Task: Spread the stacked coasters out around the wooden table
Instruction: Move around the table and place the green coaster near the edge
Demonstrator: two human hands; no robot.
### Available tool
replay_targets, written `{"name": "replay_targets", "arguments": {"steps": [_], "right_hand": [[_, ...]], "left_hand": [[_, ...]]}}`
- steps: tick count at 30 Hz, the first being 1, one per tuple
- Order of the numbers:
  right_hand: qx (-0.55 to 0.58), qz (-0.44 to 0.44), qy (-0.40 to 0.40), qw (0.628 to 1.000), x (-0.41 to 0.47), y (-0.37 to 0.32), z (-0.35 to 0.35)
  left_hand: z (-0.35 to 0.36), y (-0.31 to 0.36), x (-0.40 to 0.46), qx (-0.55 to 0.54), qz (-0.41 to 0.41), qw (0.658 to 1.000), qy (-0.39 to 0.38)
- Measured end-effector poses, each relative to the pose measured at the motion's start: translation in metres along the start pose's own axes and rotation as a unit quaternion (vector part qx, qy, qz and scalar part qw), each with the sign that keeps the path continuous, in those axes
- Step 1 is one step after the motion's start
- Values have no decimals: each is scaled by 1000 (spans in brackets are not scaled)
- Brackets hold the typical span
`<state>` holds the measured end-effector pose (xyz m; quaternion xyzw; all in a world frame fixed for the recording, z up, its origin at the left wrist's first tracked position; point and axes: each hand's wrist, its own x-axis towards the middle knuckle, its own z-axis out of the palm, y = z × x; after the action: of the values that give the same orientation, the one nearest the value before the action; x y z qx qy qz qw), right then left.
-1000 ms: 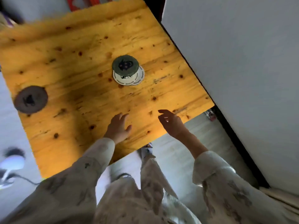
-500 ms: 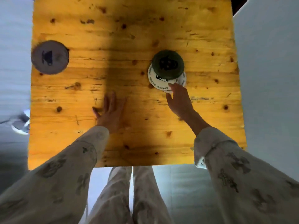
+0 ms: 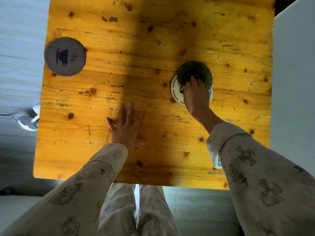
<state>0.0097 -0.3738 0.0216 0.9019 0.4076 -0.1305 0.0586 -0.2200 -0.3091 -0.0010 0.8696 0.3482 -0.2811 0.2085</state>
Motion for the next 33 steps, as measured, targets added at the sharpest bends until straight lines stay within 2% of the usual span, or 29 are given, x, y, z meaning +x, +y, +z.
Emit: {"name": "replay_targets", "arguments": {"steps": [4, 11, 17, 21, 23, 25, 27, 28, 31, 33], "right_hand": [[59, 24, 52, 997, -22, -12, -7], [97, -108, 92, 985, -123, -27, 22], [104, -181, 5, 978, -196, -23, 56], [164, -147, -20, 975, -204, -18, 56], [239, -51, -31, 969, -203, -22, 52], [336, 113, -44, 934, -201, -22, 50], [434, 266, -74, 858, -198, -20, 46], [482, 312, -91, 814, -196, -19, 43], [596, 372, -129, 700, -191, -21, 34], [637, 395, -138, 648, -186, -22, 28]], "left_hand": [[-3, 0, -2, -7, 1, 1000, -14], [-7, -1, -2, -15, 9, 999, -36], [-4, -3, 0, -28, 11, 999, -25], [-5, -3, 0, -31, 18, 999, -27], [-8, -1, -2, -40, 22, 999, -20], [-11, 7, -5, -61, 36, 997, 16], [-13, 21, -8, -88, 84, 991, 54], [-12, 31, -9, -100, 118, 986, 55], [-5, 58, -15, -127, 178, 976, 1], [2, 64, -18, -127, 180, 975, 3]]}}
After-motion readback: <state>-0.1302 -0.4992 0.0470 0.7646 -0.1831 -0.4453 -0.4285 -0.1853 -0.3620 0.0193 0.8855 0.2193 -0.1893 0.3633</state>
